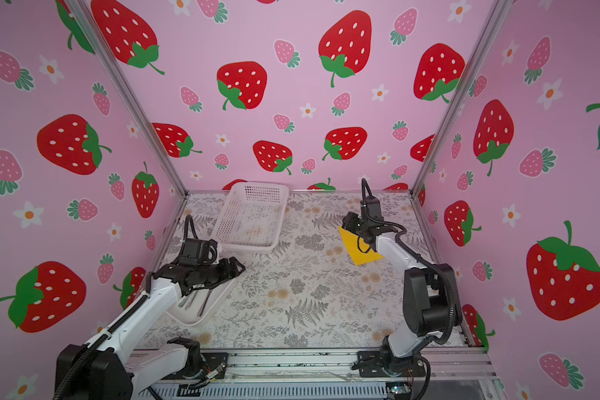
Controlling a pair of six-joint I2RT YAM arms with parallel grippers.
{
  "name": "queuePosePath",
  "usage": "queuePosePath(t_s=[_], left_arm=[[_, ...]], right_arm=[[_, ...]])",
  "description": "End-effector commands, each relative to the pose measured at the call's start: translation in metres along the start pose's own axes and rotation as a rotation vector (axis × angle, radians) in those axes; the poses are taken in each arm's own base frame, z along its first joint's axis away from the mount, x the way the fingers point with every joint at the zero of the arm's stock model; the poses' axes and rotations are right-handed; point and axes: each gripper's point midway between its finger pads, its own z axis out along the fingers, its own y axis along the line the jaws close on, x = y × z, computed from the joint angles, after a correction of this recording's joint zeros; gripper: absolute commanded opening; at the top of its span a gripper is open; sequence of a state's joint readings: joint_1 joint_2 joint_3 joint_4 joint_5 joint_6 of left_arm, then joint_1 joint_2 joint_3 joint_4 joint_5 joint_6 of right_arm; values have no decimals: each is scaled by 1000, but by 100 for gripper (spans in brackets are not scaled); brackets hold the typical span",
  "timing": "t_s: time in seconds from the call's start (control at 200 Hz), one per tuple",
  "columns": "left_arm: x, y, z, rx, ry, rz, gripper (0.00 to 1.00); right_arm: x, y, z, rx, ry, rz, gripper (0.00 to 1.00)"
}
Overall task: Place the utensils on the paper napkin and roll it up
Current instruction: 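Grasp the yellow napkin corner with the right gripper and drag it toward the center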
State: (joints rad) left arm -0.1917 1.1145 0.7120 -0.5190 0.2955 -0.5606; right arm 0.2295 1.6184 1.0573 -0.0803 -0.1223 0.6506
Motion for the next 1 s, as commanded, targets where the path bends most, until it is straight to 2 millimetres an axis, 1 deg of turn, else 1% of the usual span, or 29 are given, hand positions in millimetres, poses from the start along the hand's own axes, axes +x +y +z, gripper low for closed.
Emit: queuePosePath(t_s=[0.0, 0.055, 0.165, 0.3, 0.42, 0.515, 0.67, 0.72, 0.735, 0.75, 0.895, 0.995], left_arm=[[7, 4, 7, -48, 7, -26, 83], [7, 0, 8, -47, 6, -21, 83], [3, -8, 6, -41, -10, 0, 83], [2, -10, 4, -43, -5, 7, 83], [2, -13, 2, -36, -8, 4, 83], [0, -18, -1, -21, -23, 7, 83], [-5, -26, -6, -10, -37, 18, 83], [-6, -29, -8, -5, -39, 25, 83], [-7, -30, -8, -6, -41, 27, 83], [-7, -31, -9, -5, -44, 30, 83], [-11, -40, -16, 9, -65, 53, 83], [-13, -49, -22, 28, -81, 76, 83]], right_arm=[[15, -39, 7, 34, 74, -42, 59], [21, -52, 15, 32, 116, -35, 59], [32, -64, 33, 38, 199, -56, 59], [49, -71, 54, 30, 279, -73, 57], [67, -78, 61, 30, 333, -72, 56], [82, -79, 59, 28, 367, -83, 54], [120, -73, 49, 16, 457, -143, 53], [132, -72, 44, 25, 485, -168, 53], [139, -71, 42, 29, 498, -178, 53], [140, -71, 41, 30, 500, -181, 53], [178, -61, 22, 23, 559, -221, 53], [205, -50, 9, -2, 582, -228, 53]])
